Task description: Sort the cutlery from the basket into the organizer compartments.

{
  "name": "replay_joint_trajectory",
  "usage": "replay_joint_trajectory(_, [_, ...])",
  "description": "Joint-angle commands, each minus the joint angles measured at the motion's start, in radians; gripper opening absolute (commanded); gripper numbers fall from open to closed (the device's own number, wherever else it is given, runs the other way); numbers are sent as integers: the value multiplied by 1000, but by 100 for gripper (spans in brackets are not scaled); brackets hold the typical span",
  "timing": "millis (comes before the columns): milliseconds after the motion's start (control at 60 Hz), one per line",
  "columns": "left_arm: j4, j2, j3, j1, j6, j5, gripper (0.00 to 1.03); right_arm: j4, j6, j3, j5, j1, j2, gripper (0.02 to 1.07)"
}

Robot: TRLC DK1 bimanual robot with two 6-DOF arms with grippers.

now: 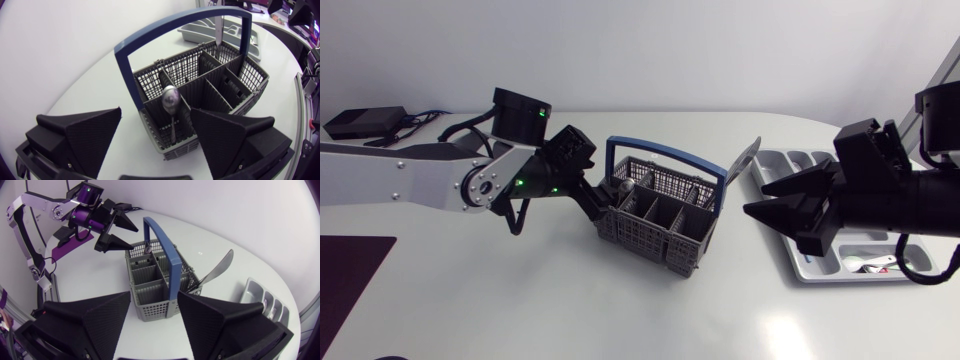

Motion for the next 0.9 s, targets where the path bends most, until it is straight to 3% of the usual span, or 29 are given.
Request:
replay_joint_trajectory(0, [-3,17,5,38,14,4,95,-20,31,-14,-8,29,7,71])
replay_joint_trajectory(183, [0,-3,-8,168,16,19,95,-40,33,26,-12,120,30,71])
replay_joint_trajectory(283, [31,24,-13,191,20,18,95,-35,34,38,-15,146,65,71])
replay_joint_trajectory(883, [-5,81,-24,43,11,16,95,60,42,53,-21,140,202,71])
